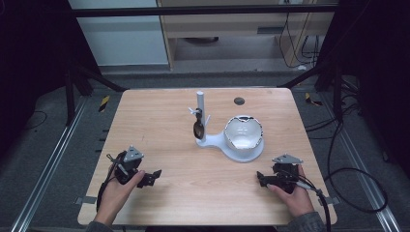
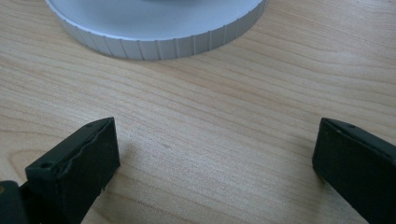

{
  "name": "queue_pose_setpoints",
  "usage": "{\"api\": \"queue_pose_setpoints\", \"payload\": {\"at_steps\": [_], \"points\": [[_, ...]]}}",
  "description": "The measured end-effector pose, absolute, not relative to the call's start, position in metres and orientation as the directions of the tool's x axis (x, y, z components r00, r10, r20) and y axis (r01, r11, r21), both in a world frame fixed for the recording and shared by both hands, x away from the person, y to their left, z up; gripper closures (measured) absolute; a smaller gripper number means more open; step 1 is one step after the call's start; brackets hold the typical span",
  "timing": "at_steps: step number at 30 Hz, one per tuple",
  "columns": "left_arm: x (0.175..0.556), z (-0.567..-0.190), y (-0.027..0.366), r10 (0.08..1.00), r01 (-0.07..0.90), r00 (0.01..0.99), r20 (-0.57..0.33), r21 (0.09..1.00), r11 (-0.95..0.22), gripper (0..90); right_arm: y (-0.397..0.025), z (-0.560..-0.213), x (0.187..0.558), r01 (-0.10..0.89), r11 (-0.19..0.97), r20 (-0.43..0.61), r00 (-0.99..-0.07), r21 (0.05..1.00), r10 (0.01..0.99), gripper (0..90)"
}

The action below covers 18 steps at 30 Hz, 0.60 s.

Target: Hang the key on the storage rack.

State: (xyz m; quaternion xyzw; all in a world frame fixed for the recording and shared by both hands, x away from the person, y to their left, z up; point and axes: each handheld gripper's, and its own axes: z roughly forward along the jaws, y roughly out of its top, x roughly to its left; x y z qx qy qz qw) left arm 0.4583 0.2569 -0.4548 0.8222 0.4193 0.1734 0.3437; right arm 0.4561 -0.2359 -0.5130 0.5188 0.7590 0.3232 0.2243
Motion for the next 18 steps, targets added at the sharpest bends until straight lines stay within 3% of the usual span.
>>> {"api": "queue_pose_setpoints", "payload": {"at_steps": [18], "points": [[0.458,-0.485,0.283,0.858,0.65,0.513,-0.004,0.655,-0.385,5.1,-0.236,-0.513,0.456,0.642,0.252,-0.005,-0.36,0.724,0.933,1.0]]}}
